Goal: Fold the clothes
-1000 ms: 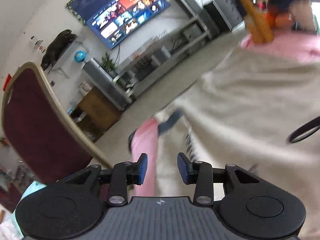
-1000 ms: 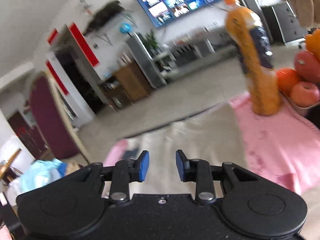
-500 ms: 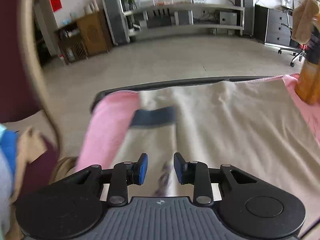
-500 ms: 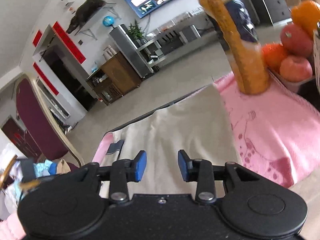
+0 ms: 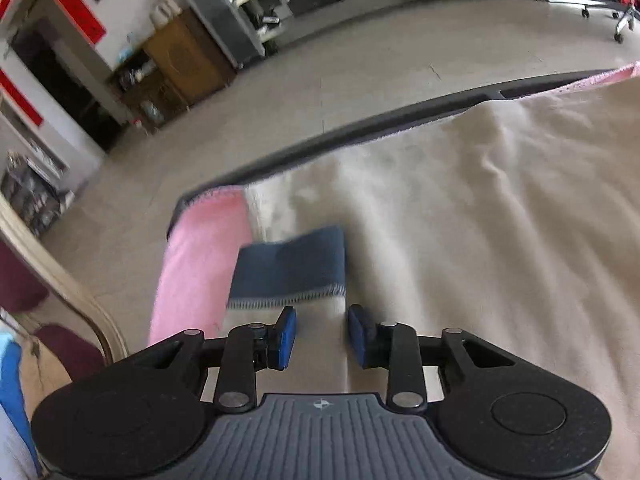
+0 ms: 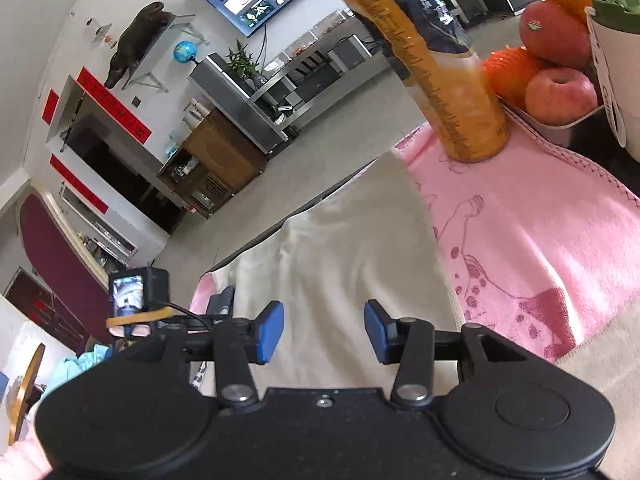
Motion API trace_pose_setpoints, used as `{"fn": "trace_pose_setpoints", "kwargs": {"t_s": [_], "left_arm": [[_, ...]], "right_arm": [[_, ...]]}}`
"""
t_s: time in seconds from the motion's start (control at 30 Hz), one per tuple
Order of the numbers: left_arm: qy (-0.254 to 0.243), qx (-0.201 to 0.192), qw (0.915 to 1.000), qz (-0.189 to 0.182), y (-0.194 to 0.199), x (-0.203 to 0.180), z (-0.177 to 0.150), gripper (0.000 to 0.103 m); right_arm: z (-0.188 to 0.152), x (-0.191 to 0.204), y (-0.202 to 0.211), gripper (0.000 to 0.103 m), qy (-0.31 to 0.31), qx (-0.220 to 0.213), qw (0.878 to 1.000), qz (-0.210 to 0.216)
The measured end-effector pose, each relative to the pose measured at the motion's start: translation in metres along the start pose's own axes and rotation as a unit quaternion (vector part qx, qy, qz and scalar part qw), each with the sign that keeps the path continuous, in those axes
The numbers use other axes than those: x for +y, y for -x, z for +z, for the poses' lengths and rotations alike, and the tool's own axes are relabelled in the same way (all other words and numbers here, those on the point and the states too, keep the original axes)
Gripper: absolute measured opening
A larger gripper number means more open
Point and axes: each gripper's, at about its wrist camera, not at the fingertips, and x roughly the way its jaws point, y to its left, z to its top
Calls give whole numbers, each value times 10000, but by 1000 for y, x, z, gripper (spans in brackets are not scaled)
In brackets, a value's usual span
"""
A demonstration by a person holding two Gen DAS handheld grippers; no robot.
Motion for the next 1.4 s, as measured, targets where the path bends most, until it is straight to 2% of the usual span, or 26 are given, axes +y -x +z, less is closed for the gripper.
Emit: {"fn": "trace_pose_setpoints", "kwargs": {"t_s": [0.03, 0.13, 0.3, 0.47, 0.6, 0.73, 0.9, 1.0, 1.07, 1.13, 1.2, 1.27, 1.3, 1.4], "left_arm": [[-33, -53, 10000, 26, 2, -1, 1, 5], [245, -444, 9987, 4, 23, 13, -4, 3], [849, -1095, 9901, -221, 84, 76, -27, 3], [1466, -1889, 9704, -347, 183, 164, -75, 3], [1855, -2472, 9503, -379, 260, 232, -122, 3], [2206, -2775, 9343, -369, 306, 286, -166, 3], [2766, -2735, 9206, -339, 302, 327, -213, 3], [3172, -2569, 9126, -234, 276, 344, -235, 3], [3662, -2374, 8993, -277, 251, 358, -252, 3], [4178, -2147, 8821, -339, 227, 370, -270, 3], [4623, -1905, 8648, -451, 209, 375, -286, 8], [4831, -1948, 8511, -656, 208, 376, -303, 13], [4840, -1995, 8492, -695, 213, 376, -306, 14], [4706, -2095, 8550, -600, 235, 373, -309, 16]], "right_arm": [[0, 1, 0, 44, 29, 6, 10000, -13], [-1, 4, -1, 44, 110, 9, 9999, -30], [-4, 22, 12, 44, 250, -146, 9994, 206], [-18, 51, 42, 44, 209, -568, 9966, 552], [-32, 81, 71, 44, -86, -761, 9913, 1072], [-46, 126, 88, 46, -39, -624, 9866, 1505], [-64, 193, 99, 47, 483, -484, 9800, 1870], [-75, 214, 95, 47, 679, -311, 9783, 1933], [-80, 220, 92, 47, 742, -191, 9782, 1931], [-85, 227, 89, 47, 804, -71, 9779, 1928], [-90, 233, 85, 47, 867, 50, 9774, 1926], [-95, 239, 82, 47, 929, 170, 9768, 1922], [-97, 242, 80, 49, 960, 230, 9764, 1921], [-102, 248, 78, 53, 1018, 374, 9752, 1931]]}}
